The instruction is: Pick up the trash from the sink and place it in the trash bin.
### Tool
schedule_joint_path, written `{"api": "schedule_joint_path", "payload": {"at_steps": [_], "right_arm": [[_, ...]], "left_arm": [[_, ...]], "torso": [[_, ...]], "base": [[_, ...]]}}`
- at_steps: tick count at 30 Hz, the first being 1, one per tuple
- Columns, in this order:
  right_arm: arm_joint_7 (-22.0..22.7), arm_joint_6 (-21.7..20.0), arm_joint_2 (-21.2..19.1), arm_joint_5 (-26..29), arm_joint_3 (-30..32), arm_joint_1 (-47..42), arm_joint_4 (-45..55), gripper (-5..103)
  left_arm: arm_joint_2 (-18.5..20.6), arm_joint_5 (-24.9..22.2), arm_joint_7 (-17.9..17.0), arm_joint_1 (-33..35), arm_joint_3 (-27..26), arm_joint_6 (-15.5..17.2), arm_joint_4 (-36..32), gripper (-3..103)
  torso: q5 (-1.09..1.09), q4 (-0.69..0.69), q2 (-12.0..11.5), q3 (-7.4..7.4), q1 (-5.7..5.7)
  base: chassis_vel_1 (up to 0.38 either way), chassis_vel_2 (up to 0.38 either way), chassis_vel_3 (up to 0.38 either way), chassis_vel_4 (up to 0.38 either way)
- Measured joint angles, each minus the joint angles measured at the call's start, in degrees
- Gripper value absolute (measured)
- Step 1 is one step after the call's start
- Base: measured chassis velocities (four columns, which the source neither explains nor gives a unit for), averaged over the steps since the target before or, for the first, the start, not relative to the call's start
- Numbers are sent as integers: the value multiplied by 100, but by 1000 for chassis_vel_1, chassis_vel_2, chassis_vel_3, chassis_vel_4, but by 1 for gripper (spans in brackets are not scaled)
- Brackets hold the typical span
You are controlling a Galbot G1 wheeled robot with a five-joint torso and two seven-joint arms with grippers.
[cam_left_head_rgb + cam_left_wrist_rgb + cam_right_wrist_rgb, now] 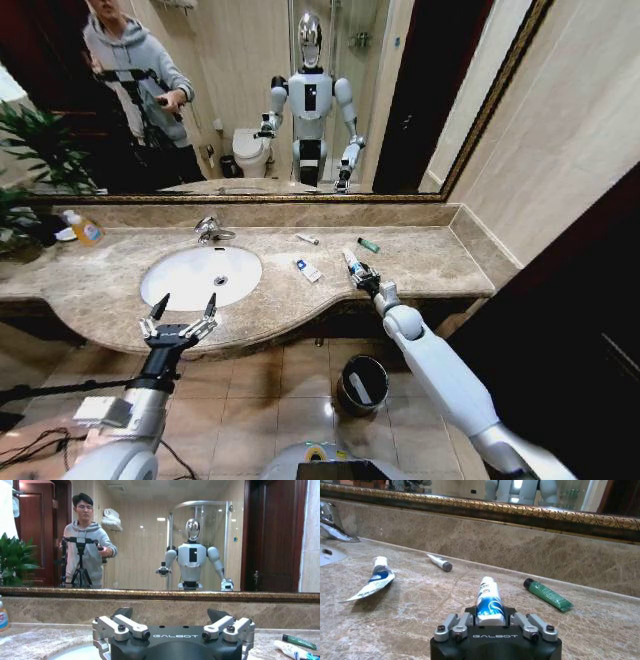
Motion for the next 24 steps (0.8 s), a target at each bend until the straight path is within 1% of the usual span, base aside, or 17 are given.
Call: {"api": "schedule_joint_path", "payload": {"at_steps": [2,4,11,14,18,21,22,24], "right_arm": [[0,0,-13,0,-5,-1,15,32],[2,-2,-40,12,-3,-17,70,27],[-1,10,-117,6,100,-129,233,27],[-3,24,-199,39,218,-299,458,27],[-14,77,-308,66,444,-573,774,27],[-80,204,-424,11,872,-1013,1163,27],[-80,204,-424,11,872,-1013,1163,27],[-125,435,-489,-132,1213,-1355,1409,27]], "left_arm": [[0,0,0,0,0,0,0,100],[0,0,0,0,0,0,0,100],[0,0,0,0,0,0,0,100],[0,0,0,0,0,0,0,100],[0,0,0,0,0,0,0,100],[0,0,0,0,0,0,0,100],[0,0,0,0,0,0,0,100],[0,0,1,0,0,0,0,100]], "torso": [[0,0,0,0,0],[0,0,0,0,0],[0,0,0,0,0],[0,0,0,0,0],[0,0,0,0,0],[1,0,0,0,0],[1,0,0,0,0],[1,0,0,0,0]], "base": [[0,0,0,0],[0,0,0,0],[0,0,0,0],[0,0,0,0],[0,0,0,0],[0,0,0,0],[0,0,0,0],[0,0,0,0]]}}
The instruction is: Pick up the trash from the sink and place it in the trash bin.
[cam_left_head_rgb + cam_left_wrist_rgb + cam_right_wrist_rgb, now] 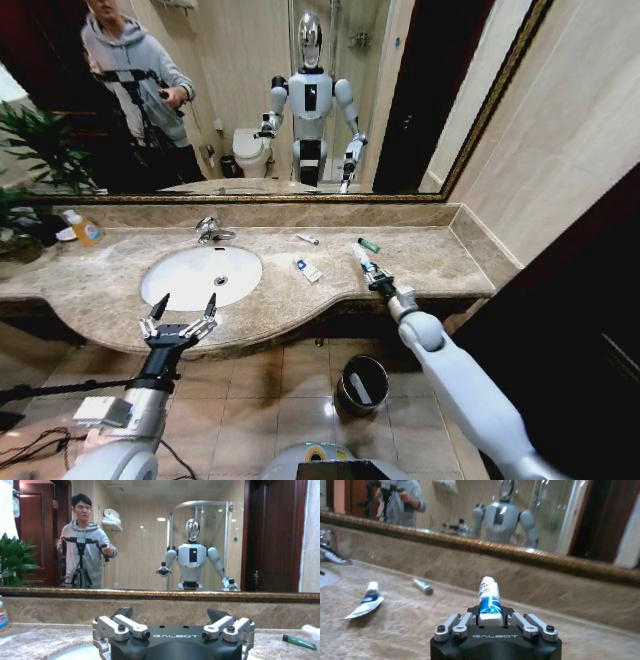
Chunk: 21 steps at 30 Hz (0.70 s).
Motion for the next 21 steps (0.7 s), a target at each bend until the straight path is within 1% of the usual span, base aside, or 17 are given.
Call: {"api": "schedule_joint_path", "payload": {"at_steps": [2,3,4,5,6,7,10,11,15,16,18,20,21], "right_arm": [[15,140,-50,11,329,-519,369,27],[15,140,-50,11,329,-519,369,27],[22,186,-38,40,514,-828,597,27],[29,222,-1,58,621,-1033,760,27],[29,222,-1,58,621,-1033,760,27],[38,255,62,65,734,-1246,920,27],[80,394,380,55,1129,-1923,1437,27],[80,394,380,55,1129,-1923,1437,27],[91,642,750,-37,1496,-2588,1812,27],[91,642,750,-37,1496,-2588,1812,27],[91,832,900,-97,1585,-2921,1904,27],[92,887,937,-123,1599,-3014,1920,27],[91,1011,1029,-199,1626,-3226,1933,27]], "left_arm": [[0,0,-2,0,0,0,0,100],[0,0,-2,0,0,0,0,100],[0,0,0,0,0,0,0,100],[-1,0,-2,0,0,0,0,100],[-1,0,-2,0,0,0,0,100],[0,0,-2,0,-1,0,0,100],[0,0,-2,0,-1,0,0,100],[0,0,-2,0,-1,0,0,100],[0,0,-2,0,0,0,0,100],[0,0,-2,0,0,0,0,100],[0,0,0,0,0,0,-1,100],[0,0,-3,0,-1,0,0,100],[0,0,-2,0,-1,0,0,100]], "torso": [[0,0,0,0,0],[0,0,0,0,0],[1,-1,0,0,0],[-3,-1,0,0,0],[-3,-1,0,0,0],[0,0,0,0,-1],[-1,0,0,-1,-1],[-1,0,0,-1,-1],[0,-1,0,-1,-1],[0,-1,0,-1,-1],[0,0,0,0,-1],[-2,0,0,0,-1],[-1,0,0,0,-1]], "base": [[0,0,0,0],[0,0,0,0],[0,0,0,0],[0,0,0,0],[0,0,0,0],[0,0,0,0],[0,0,0,0],[0,0,0,0],[0,0,0,0],[0,0,0,0],[0,0,0,0],[0,0,0,0],[0,0,0,0]]}}
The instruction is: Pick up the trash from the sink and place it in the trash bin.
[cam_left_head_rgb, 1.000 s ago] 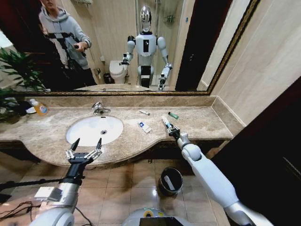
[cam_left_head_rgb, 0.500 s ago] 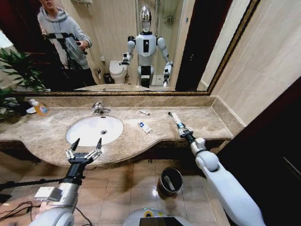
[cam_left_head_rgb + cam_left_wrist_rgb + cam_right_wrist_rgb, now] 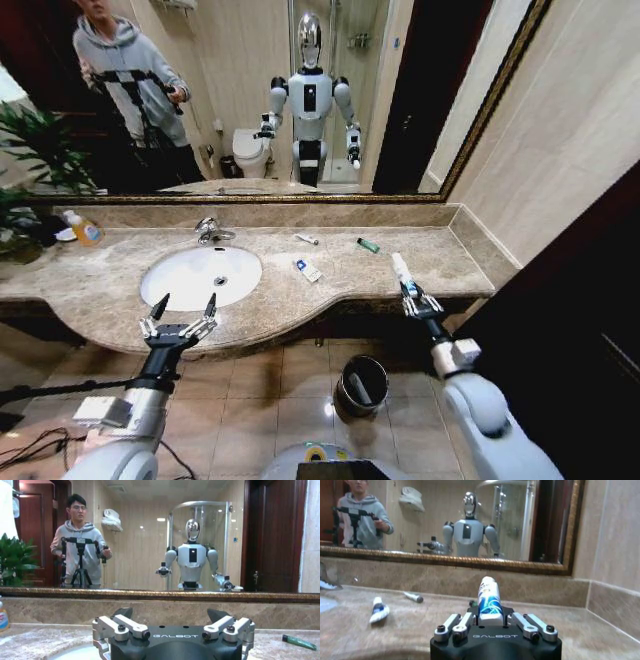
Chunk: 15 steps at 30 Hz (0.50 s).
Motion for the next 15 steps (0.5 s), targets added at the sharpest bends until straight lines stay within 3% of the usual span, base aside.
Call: {"api": "schedule_joint_path", "payload": {"at_steps": [6,15], "right_arm": [[-46,548,320,-423,-70,-669,-257,27],[-48,804,461,-628,-357,-628,-1146,27]], "left_arm": [[0,0,0,1,0,0,0,100],[0,0,0,1,0,0,0,100]], "torso": [[0,0,0,0,0],[0,0,0,1,1]], "base": [[0,0,0,0],[0,0,0,0]]}}
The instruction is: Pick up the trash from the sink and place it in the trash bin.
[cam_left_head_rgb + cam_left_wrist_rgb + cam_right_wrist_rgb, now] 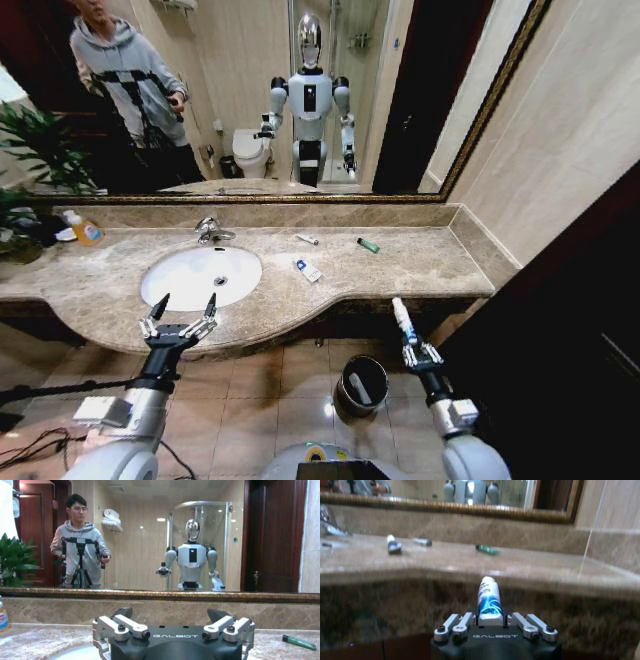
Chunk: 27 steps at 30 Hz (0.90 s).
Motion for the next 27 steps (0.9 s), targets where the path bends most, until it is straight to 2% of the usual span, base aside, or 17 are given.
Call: {"api": "schedule_joint_path", "payload": {"at_steps": [9,14,17,19,27], "right_arm": [[-2,-117,58,109,-224,704,-1331,27],[-83,-78,53,112,-362,1302,-2640,27],[-103,-39,65,77,-395,1476,-3086,27],[-106,45,162,-84,-439,1774,-3756,27],[-150,244,319,-605,-543,2181,-4800,27]], "left_arm": [[0,0,0,0,0,0,0,100],[0,0,0,0,0,0,0,100],[0,0,0,0,0,0,0,100],[0,0,0,0,0,0,0,100],[0,0,0,0,0,0,0,100]], "torso": [[1,1,0,0,0],[0,1,0,0,0],[0,0,-1,0,0],[0,0,-1,0,0],[0,0,-1,0,0]], "base": [[0,0,0,0],[0,0,0,0],[0,0,0,0],[0,0,0,0],[0,0,0,0]]}}
